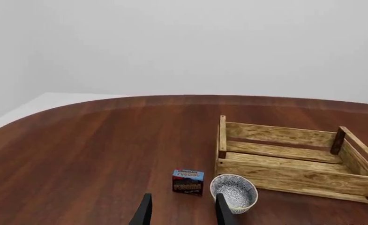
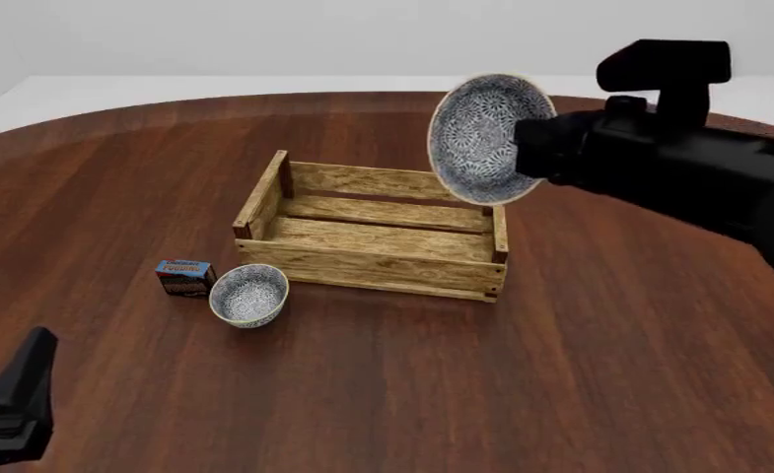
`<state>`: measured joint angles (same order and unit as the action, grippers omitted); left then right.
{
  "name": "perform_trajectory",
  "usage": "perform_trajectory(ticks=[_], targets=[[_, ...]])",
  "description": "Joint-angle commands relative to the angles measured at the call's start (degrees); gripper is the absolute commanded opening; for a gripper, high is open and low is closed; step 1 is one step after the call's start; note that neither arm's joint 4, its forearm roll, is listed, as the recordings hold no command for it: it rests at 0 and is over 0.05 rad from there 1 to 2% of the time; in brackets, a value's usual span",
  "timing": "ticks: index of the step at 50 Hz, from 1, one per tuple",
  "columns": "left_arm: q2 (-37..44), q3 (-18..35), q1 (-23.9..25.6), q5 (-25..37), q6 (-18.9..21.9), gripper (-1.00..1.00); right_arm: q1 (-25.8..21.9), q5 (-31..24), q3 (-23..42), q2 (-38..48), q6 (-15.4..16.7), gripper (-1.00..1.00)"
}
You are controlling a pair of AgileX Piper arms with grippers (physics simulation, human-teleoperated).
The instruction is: Stack the right bowl on the left bowl and place them in the tray.
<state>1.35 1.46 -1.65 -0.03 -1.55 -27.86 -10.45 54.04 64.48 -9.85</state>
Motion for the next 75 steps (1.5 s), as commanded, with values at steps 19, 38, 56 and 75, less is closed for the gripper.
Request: perform_trajectory(ticks=[19,38,56,75], targets=[[16.9,1.4,7.6,-13.2,2.7,1.00,-4.2,9.1,-5.5,-1.5,-2.7,-1.00],[29.0,11.7,18.1,-17.4,5.0,1.00,-3.2,10.9,-4.1,1.9,-1.5,-1.00],[40.7,19.7,27.7,-21.0,8.9,1.00,-2.9,11.5,-4.2,3.3,-1.3,-1.00],[47.2,25.0,35.0,-21.9,9.1,1.00,-3.3,11.7,-4.1,4.2,-1.2,-1.00]])
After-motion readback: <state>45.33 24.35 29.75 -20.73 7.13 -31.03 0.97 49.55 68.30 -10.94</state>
